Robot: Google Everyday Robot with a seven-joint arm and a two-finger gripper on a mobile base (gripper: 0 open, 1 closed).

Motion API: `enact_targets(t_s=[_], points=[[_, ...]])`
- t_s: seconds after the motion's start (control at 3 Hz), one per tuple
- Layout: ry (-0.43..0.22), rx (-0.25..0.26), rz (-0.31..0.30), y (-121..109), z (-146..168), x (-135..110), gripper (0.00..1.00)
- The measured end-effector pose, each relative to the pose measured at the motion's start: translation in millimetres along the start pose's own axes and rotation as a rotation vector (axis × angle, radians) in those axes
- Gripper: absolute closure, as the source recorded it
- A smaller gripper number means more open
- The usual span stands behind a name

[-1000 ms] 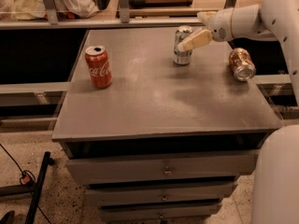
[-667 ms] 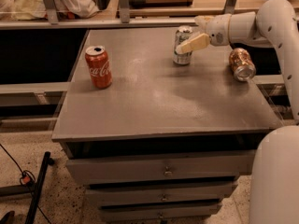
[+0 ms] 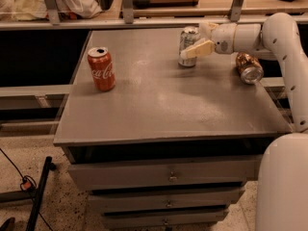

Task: Knock 7up can over

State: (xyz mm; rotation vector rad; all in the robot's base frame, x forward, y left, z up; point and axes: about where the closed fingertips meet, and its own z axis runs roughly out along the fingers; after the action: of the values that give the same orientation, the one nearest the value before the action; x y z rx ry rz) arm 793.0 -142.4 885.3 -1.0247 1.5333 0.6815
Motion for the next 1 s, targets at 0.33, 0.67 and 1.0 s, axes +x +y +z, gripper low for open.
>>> enact_targets(t_s=[0.33, 0.67, 1.0], points=[[-0.043, -0.006, 0.011, -0.5, -0.7, 5.0, 0.00], [-0.055, -0.014, -0.005, 1.7, -0.1, 4.9, 0.18], [-0.030, -0.018, -0.029, 4.2, 1.5, 3.3, 0.41]])
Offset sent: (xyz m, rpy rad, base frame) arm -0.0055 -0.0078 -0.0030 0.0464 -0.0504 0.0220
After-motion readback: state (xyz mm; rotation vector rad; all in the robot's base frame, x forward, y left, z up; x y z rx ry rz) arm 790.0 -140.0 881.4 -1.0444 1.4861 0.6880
